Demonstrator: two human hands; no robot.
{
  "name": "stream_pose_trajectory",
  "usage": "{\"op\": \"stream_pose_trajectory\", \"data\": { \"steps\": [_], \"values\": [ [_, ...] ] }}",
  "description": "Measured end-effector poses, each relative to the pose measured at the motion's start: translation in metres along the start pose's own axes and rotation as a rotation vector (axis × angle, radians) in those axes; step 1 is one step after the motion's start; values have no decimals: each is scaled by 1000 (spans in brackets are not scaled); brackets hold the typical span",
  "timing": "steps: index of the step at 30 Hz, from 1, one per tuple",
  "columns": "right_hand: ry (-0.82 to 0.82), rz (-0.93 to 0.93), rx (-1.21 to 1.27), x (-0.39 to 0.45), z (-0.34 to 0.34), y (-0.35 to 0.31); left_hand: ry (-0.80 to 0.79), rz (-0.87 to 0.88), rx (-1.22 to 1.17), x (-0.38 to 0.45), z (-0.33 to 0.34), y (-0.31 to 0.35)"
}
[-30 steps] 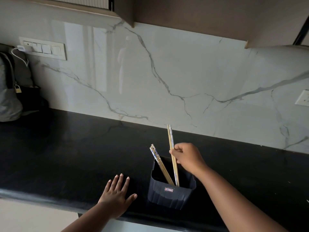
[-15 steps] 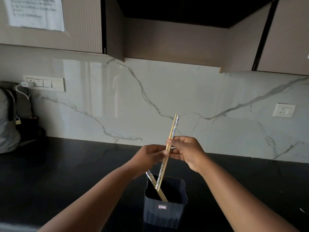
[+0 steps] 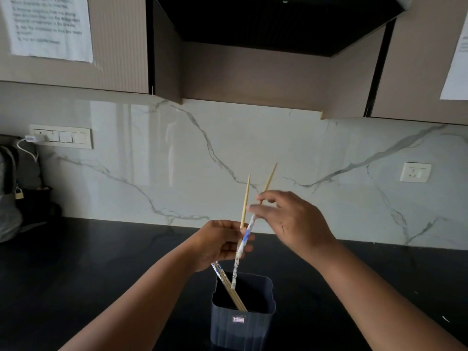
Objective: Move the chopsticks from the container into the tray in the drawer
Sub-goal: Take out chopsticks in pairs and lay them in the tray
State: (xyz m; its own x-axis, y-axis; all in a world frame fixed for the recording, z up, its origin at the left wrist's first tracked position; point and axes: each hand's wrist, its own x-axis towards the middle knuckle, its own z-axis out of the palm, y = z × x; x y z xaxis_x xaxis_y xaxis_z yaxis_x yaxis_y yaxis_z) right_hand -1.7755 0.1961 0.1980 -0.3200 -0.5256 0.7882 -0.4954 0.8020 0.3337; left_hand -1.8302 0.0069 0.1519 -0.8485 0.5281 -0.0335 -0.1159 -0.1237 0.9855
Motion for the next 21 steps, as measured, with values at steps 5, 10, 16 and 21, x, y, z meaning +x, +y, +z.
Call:
{"op": "stream_pose_trajectory", "data": {
  "steps": [5, 10, 16, 21],
  "values": [
    [-11, -246, -38, -24, 16, -4, -112, 50, -103, -7, 9, 11],
    [-26, -237, -42, -37, 21, -6, -158, -5, -67, -10, 9, 8],
    [-35, -229, -3, -44, 24, -6, -201, -93, -30, -12, 10, 3],
    [-34, -147, 33, -56, 38, -10, -115, -90, -122, -12, 12, -4]
  ]
}}
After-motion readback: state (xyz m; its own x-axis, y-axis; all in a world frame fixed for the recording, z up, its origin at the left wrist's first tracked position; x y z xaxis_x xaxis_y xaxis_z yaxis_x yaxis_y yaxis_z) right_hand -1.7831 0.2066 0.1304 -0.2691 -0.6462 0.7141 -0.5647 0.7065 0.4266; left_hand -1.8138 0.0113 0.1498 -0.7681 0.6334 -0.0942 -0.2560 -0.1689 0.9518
